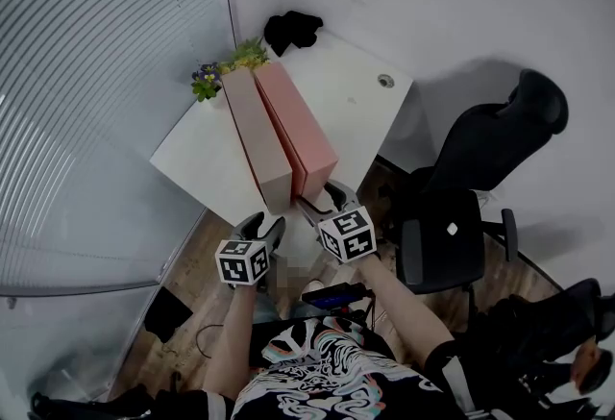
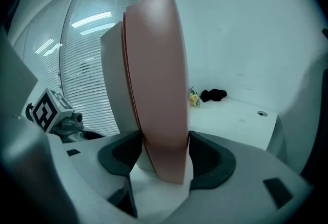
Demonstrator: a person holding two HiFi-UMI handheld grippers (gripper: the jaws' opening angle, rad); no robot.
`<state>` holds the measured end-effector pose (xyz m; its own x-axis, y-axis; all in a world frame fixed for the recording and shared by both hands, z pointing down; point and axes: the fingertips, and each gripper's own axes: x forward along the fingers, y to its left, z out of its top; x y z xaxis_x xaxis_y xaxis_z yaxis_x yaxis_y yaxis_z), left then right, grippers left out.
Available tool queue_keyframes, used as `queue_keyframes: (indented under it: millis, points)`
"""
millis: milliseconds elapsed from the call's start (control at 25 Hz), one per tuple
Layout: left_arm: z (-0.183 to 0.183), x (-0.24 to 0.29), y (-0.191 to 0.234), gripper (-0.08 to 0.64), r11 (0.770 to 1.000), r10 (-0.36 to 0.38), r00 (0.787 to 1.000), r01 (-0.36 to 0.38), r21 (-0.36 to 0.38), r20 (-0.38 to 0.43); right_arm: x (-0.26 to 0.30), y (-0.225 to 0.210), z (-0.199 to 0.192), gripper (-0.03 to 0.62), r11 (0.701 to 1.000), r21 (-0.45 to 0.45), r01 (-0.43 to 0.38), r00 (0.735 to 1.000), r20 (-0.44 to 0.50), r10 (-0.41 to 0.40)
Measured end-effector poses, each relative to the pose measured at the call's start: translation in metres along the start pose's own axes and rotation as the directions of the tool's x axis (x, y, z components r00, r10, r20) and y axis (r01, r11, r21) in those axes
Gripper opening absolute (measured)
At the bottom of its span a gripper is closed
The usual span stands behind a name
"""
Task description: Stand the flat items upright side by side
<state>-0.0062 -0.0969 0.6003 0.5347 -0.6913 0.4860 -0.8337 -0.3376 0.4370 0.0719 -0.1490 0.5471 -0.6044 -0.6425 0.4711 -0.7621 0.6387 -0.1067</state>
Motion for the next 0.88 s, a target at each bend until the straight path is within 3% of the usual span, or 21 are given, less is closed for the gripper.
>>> queue_keyframes:
  millis: [320,880]
  points:
    - [0.038,-0.009,-0.003,0.225,0.998,-0.035,0.99,0.027,0.058,0.136,-0.013,0.001,-0.002,0.25,1.0,-0.013,-0.029,0.999,0.014,0.029]
    - [0.041,-0.004,-0.01,0.222,0.997,-0.064,0.987,0.055,0.062,0.145,-0.001,0.004,0.0,0.238,0.999,-0.032,-0.024,1.0,-0.005,0.024]
